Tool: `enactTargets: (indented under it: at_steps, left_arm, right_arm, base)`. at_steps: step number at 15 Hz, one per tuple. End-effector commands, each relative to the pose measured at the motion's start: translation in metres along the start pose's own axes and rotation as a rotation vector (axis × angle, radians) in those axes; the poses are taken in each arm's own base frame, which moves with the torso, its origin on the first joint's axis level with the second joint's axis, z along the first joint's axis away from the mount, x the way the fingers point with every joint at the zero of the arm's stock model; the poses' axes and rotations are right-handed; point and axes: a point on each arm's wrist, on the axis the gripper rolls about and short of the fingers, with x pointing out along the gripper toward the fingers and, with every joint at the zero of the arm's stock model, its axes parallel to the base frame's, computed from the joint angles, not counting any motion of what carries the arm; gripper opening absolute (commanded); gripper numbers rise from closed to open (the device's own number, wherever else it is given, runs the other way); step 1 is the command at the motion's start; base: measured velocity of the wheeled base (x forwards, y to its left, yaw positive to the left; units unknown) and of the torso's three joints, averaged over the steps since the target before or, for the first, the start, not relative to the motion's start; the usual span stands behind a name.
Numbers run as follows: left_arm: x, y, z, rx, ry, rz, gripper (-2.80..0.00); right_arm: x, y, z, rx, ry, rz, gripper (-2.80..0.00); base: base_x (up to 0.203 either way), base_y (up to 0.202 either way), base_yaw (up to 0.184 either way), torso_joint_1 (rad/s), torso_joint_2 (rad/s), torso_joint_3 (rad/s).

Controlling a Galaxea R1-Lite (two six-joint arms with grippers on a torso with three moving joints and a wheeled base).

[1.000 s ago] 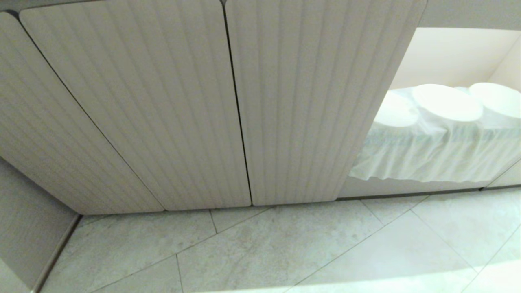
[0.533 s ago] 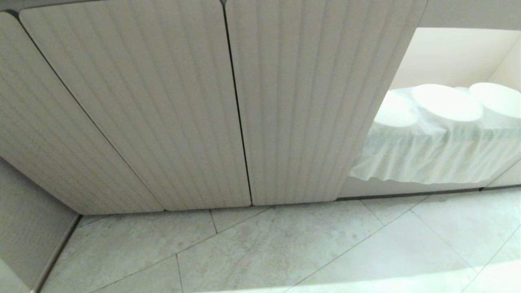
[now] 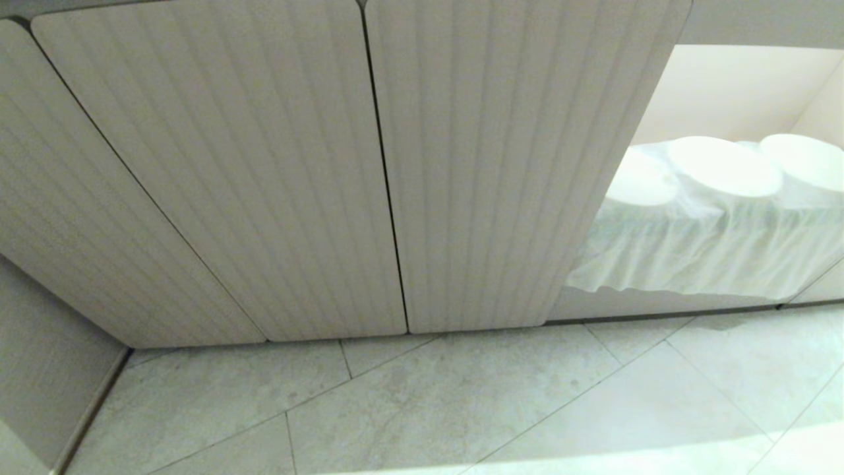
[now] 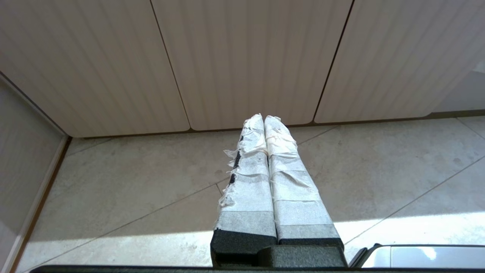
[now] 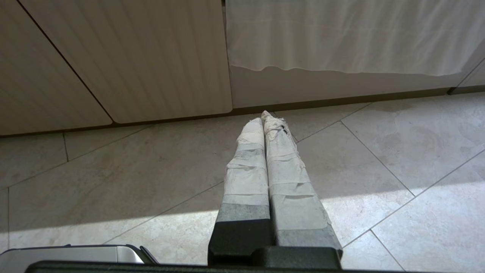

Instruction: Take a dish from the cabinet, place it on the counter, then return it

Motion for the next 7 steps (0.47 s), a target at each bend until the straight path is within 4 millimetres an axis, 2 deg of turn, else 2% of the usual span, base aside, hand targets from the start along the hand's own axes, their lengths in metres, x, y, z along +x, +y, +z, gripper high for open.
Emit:
enactTargets:
  at_steps: [1, 7]
  left_arm:
    - [0.0, 0.0, 0.0, 0.0, -0.001, 0.0, -2.8]
    - [0.0, 0.0, 0.0, 0.0, -0.001, 0.0, -2.8]
  right_arm:
    - [0.0, 0.0, -0.0001, -0.001, 0.001, -0.001, -2.8]
    - [0.0, -0.0001, 0.0002, 0.024, -0.002, 0.0, -2.8]
  base:
    - [0.0, 0.0, 0.0, 0.0, 0.0, 0.0]
    - [0.0, 0.0, 0.0, 0.0, 0.0, 0.0]
